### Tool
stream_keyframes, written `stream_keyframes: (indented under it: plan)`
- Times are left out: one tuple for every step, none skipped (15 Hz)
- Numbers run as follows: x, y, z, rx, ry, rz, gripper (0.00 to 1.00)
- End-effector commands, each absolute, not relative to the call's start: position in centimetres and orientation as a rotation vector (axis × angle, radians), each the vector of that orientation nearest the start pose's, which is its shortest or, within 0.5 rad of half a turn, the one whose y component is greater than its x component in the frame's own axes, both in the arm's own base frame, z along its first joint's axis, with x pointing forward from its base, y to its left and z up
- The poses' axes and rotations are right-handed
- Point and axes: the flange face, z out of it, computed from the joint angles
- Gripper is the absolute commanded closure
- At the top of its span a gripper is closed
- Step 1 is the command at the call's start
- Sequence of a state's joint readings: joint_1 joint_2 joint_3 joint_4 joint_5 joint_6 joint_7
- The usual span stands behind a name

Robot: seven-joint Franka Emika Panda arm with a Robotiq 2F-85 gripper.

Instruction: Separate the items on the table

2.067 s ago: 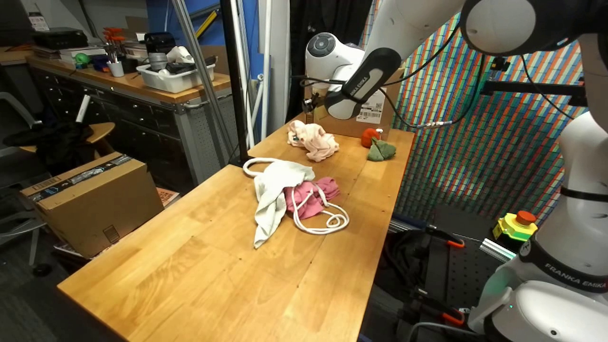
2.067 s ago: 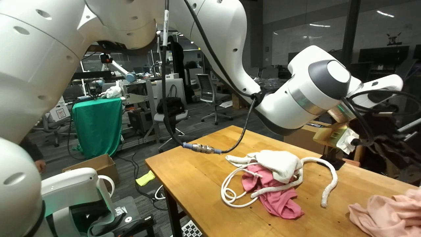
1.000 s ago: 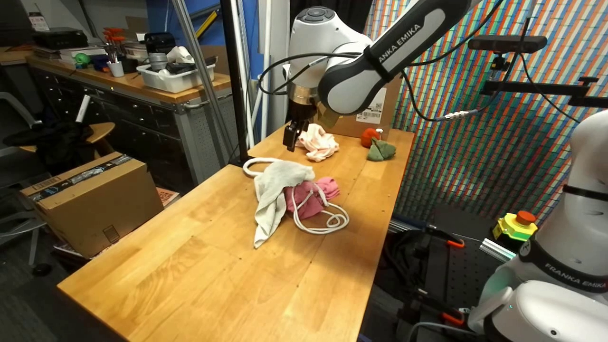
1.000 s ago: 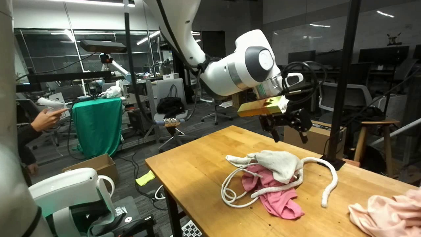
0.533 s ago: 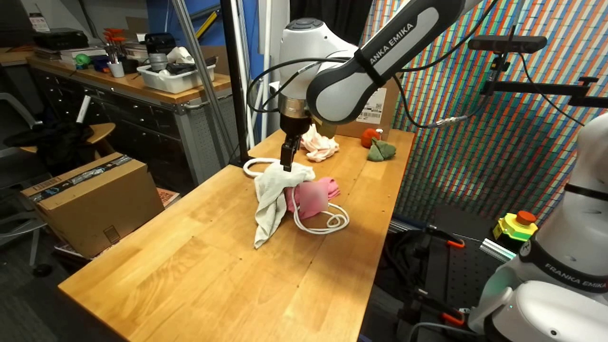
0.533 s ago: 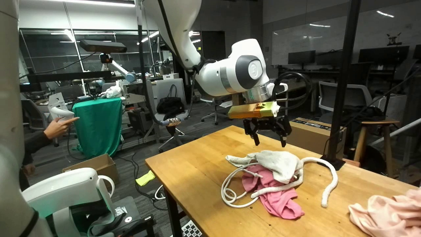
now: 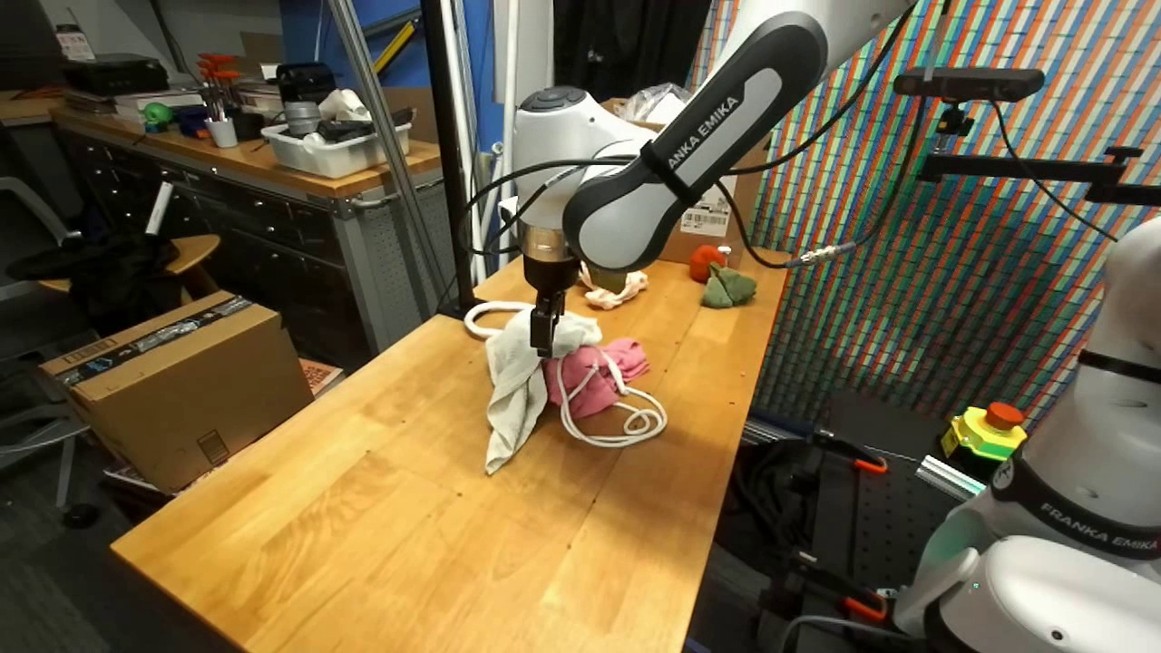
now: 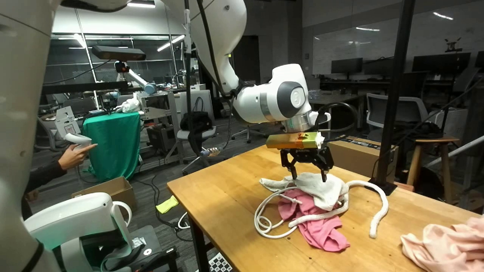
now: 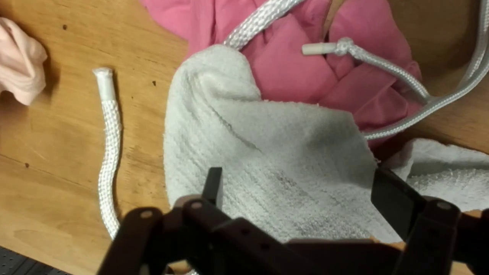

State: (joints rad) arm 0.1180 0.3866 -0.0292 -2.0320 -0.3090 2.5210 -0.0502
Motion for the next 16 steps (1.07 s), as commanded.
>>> stream_keyframes:
  plan:
    - [62.8, 5.4, 25.4, -3.257, -0.667, -0.172, 0.00]
    - [63.1, 5.3, 25.2, -3.257, -0.663, -0.170, 0.00]
    - [63.4, 5.1, 24.8, -3.254, -0.661, -0.164, 0.00]
    - [63.8, 5.0, 24.5, -3.251, -0.657, -0.160, 0.00]
    - [64.0, 4.9, 24.2, -3.248, -0.653, -0.155, 0.00]
    - [64.3, 4.8, 23.9, -3.245, -0.646, -0.150, 0.00]
    - [64.5, 4.7, 23.7, -3.239, -0.640, -0.143, 0.00]
    - [64.8, 4.6, 23.3, -3.238, -0.632, -0.138, 0.00]
    - [64.9, 4.4, 22.9, -3.239, -0.627, -0.129, 0.00]
    - [65.1, 4.3, 22.6, -3.242, -0.622, -0.121, 0.00]
    - [65.2, 4.1, 22.3, -3.243, -0.626, -0.114, 0.00]
    - [65.3, 4.1, 22.2, -3.246, -0.625, -0.109, 0.04]
    - [65.3, 4.0, 22.0, -3.248, -0.625, -0.102, 0.25]
    - [65.4, 3.9, 22.0, -3.250, -0.623, -0.096, 0.29]
    - [65.5, 3.9, 21.9, -3.251, -0.621, -0.089, 0.29]
    - [65.6, 3.9, 21.9, -3.251, -0.620, -0.083, 0.36]
